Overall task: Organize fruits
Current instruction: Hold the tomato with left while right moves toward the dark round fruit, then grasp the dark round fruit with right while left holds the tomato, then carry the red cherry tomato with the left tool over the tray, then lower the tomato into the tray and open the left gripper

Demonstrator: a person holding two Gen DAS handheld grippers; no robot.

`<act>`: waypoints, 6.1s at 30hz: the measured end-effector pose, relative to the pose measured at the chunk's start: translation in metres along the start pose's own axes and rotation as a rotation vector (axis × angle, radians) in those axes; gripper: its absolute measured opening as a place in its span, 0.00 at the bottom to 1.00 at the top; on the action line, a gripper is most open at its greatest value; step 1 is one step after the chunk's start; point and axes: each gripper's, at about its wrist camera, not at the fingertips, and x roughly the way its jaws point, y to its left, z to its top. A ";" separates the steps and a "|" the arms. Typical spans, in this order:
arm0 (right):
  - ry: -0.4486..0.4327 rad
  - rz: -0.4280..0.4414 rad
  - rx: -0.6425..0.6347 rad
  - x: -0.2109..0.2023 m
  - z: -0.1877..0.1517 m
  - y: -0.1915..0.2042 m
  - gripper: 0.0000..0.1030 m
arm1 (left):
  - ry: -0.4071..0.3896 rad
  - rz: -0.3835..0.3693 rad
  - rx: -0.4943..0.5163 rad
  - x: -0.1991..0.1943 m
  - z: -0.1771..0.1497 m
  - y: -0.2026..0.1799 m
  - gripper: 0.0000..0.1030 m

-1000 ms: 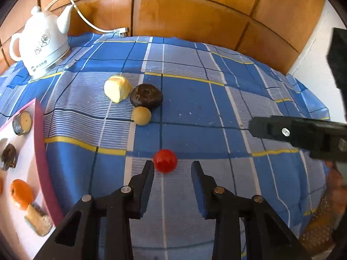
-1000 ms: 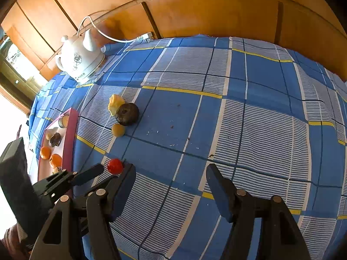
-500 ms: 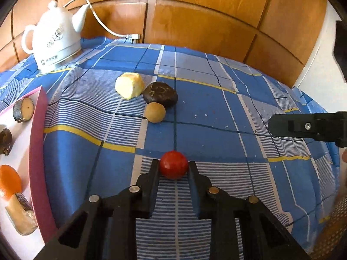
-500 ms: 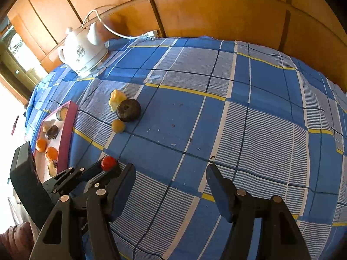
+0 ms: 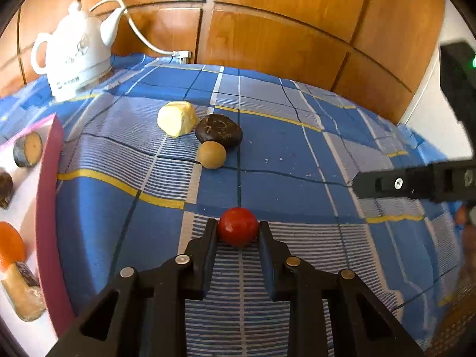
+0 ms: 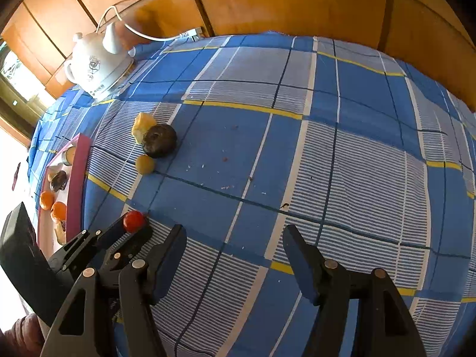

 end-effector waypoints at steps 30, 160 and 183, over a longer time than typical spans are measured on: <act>0.003 0.108 -0.121 0.005 -0.009 0.028 0.65 | 0.019 -0.008 0.149 -0.028 -0.040 -0.020 0.25; 0.059 -0.098 -0.350 0.045 0.008 0.009 0.47 | -0.126 -0.029 -0.087 -0.116 -0.003 0.053 0.25; 0.060 -0.105 -0.353 0.046 0.006 0.016 0.47 | -0.060 0.263 -0.433 -0.118 -0.017 0.211 0.30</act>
